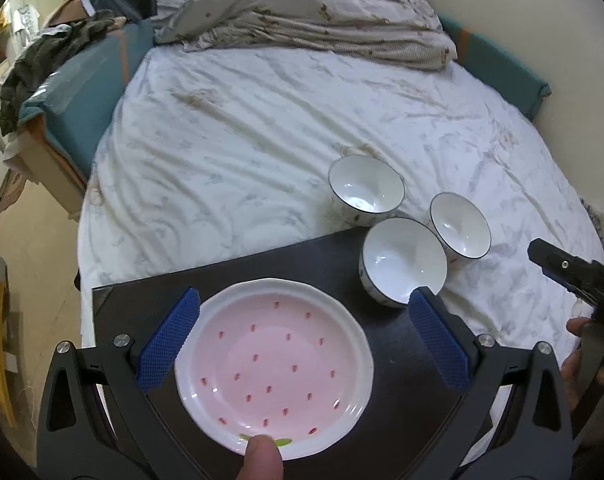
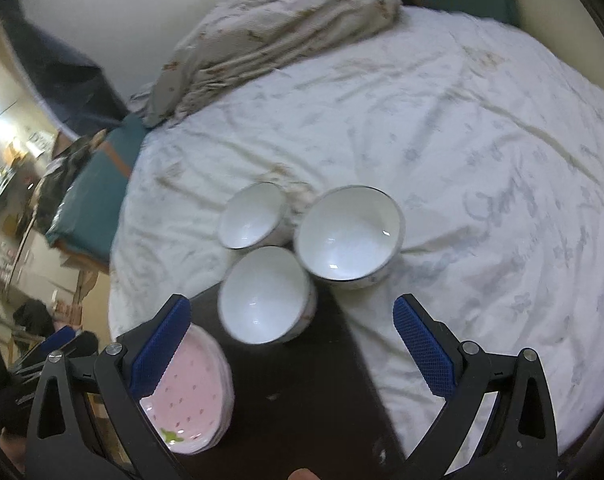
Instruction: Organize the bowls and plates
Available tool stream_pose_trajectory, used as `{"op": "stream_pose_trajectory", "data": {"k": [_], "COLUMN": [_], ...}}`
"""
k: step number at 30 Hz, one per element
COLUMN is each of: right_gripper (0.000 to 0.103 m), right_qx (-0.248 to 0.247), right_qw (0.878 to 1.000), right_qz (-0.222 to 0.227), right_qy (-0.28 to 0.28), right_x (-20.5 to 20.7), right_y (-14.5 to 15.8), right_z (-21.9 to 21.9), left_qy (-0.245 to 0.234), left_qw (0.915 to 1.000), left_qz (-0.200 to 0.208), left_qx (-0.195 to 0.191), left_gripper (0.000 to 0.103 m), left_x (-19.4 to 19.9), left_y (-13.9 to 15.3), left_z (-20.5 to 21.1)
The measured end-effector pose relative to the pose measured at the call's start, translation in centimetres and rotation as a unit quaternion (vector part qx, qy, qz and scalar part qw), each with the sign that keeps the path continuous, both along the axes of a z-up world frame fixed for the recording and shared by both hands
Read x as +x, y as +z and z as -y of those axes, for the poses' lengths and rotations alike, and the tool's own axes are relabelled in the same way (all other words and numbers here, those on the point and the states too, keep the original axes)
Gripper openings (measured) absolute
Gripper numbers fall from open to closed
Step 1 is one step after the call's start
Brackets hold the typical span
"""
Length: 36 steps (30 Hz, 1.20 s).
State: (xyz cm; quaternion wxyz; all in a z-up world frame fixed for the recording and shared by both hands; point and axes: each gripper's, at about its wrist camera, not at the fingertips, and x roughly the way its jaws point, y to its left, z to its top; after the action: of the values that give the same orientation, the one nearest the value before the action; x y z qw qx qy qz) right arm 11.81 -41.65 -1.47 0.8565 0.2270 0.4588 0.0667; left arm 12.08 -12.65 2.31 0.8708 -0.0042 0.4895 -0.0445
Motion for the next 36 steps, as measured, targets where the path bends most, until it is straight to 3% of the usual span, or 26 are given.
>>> {"op": "stream_pose_trajectory", "data": {"k": [6,12,20,21,22,25,27,29,33,36], "right_gripper": [0.103,0.103,0.103,0.101,0.091,0.077,0.069,0.06,0.04,0.035], "right_qx": [0.03,0.036,0.065,0.071,0.084,0.119,0.114,0.12,0.112,0.098], "right_qw": [0.998,0.996,0.989,0.988,0.985,0.977,0.977,0.976,0.975,0.976], "right_qz": [-0.047,-0.075,-0.127,-0.138,-0.151,-0.174,-0.178,-0.183,-0.192,-0.196], "right_qy": [-0.019,-0.026,-0.026,-0.027,-0.024,-0.014,-0.009,0.001,0.014,0.017], "right_x": [1.5,2.4,4.4,4.6,4.7,5.1,5.4,5.7,6.1,6.4], "right_y": [-2.9,-4.9,-7.3,-7.7,-8.1,-9.1,-9.4,-9.7,-10.1,-10.5], "right_z": [2.1,3.0,2.9,2.8,2.6,1.7,1.1,0.4,-1.1,-1.8], "left_qy": [-0.008,0.014,0.026,0.027,0.026,0.021,0.018,0.016,0.006,-0.003], "left_qw": [0.9989,0.9959,0.9929,0.9925,0.9922,0.9904,0.9885,0.9869,0.9852,0.985], "left_qz": [-0.044,-0.089,-0.116,-0.119,-0.122,-0.136,-0.149,-0.159,-0.168,-0.17], "left_qx": [0.015,0.002,0.004,-0.002,-0.006,-0.014,-0.021,-0.026,-0.031,-0.026], "left_gripper": [0.103,0.103,0.103,0.103,0.102,0.09,0.082,0.068,0.055,0.044], "left_x": [2.6,4.4,6.3,6.6,6.9,7.7,8.3,8.7,9.2,9.5], "left_y": [-2.6,-5.5,-8.1,-8.4,-8.6,-9.6,-10.4,-11.1,-12.1,-12.6], "left_z": [2.5,3.1,3.6,3.7,3.9,4.5,4.9,5.2,5.9,6.3]}}
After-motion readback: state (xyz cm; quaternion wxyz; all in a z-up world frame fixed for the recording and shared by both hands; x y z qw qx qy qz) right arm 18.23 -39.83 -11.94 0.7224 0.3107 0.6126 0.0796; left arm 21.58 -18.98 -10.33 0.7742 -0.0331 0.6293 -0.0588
